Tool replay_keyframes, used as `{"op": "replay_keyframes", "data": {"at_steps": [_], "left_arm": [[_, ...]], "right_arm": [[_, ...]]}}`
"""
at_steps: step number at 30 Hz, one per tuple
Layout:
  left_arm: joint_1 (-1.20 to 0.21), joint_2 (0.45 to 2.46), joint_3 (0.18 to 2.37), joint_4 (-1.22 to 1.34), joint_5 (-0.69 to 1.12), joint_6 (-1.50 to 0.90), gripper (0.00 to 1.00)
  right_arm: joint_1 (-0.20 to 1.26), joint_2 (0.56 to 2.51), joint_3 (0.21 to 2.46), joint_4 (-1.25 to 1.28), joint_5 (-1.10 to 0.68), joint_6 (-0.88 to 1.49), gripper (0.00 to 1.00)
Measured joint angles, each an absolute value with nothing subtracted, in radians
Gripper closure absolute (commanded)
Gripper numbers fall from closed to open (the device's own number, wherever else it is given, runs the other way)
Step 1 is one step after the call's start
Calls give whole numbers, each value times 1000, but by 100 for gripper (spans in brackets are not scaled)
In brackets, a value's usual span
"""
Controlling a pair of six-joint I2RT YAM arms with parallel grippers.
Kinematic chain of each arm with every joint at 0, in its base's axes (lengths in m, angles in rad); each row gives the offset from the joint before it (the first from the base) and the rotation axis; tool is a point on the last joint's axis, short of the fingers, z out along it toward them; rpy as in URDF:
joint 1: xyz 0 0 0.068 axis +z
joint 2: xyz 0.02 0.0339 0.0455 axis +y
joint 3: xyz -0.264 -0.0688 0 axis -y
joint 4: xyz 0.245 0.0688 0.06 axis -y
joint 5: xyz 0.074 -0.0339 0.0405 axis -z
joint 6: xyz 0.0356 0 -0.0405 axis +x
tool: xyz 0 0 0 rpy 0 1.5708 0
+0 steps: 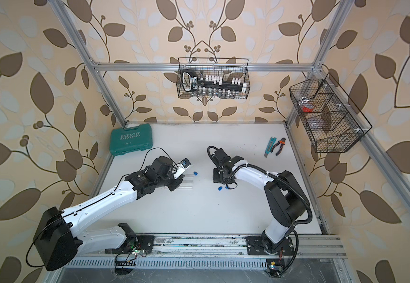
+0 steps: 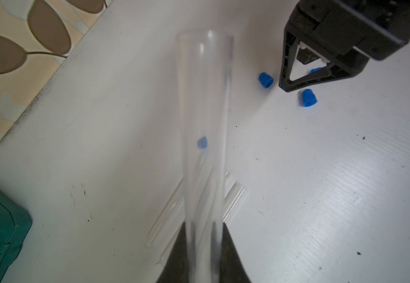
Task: Insert stoppers into test tubes
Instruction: Pick up the stopper from the center of the board.
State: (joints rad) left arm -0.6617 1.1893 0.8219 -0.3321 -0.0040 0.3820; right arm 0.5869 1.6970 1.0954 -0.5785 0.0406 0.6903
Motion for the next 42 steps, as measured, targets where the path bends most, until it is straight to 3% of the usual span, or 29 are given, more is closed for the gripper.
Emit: {"op": "replay_keyframes", "data": {"at_steps": [17,23,42], "left_arm": [[-662,1184,822,-334,-4,382,100],[-662,1179,822,-334,-3,382,100],[-662,1178,822,-334,-3,383,100]], "right_arm": [[587,1840,1164,-540,102,744,63],[587,1861,1168,-533,111,756,74],[587,1876,1179,-533,132,748,82]]}}
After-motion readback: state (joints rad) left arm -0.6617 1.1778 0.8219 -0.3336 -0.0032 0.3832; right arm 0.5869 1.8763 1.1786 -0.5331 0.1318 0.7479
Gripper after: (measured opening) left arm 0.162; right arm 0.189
